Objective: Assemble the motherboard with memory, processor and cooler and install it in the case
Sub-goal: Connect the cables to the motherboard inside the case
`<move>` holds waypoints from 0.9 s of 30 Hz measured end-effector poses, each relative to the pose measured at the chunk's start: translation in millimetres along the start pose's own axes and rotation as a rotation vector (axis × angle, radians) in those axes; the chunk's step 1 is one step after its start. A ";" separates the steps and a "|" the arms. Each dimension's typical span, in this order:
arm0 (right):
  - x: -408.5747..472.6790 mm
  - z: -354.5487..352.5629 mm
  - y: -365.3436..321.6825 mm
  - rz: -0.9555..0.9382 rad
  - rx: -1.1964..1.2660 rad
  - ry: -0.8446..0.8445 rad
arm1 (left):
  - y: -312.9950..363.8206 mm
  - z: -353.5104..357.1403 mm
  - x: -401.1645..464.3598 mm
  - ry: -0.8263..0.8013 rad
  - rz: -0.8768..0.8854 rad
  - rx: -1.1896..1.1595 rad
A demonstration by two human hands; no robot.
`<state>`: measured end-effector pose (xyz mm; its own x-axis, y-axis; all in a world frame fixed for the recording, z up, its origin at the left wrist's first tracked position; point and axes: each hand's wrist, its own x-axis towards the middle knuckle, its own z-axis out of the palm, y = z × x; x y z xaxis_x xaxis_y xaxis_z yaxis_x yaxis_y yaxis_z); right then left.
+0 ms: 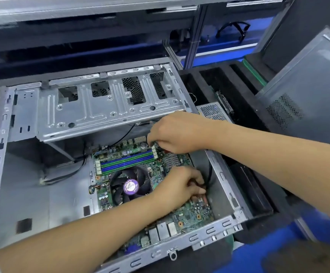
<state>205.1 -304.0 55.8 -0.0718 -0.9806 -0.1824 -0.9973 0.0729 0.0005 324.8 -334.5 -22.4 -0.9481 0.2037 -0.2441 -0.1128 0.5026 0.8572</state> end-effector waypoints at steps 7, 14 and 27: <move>0.3 0.5 0.9 -0.007 0.025 0.014 | -1.7 1.8 4.4 -0.038 -0.016 0.101; -1.1 -0.9 -0.9 -0.031 0.033 0.040 | 9.6 10.6 -0.2 0.067 0.073 0.229; 1.0 1.9 2.0 -0.040 0.124 0.065 | 3.4 11.6 5.0 0.066 -0.008 0.062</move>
<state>203.1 -304.5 53.7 -0.0369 -0.9926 -0.1156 -0.9904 0.0518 -0.1281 323.2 -322.0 -26.0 -0.9649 0.1451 -0.2188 -0.1037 0.5551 0.8253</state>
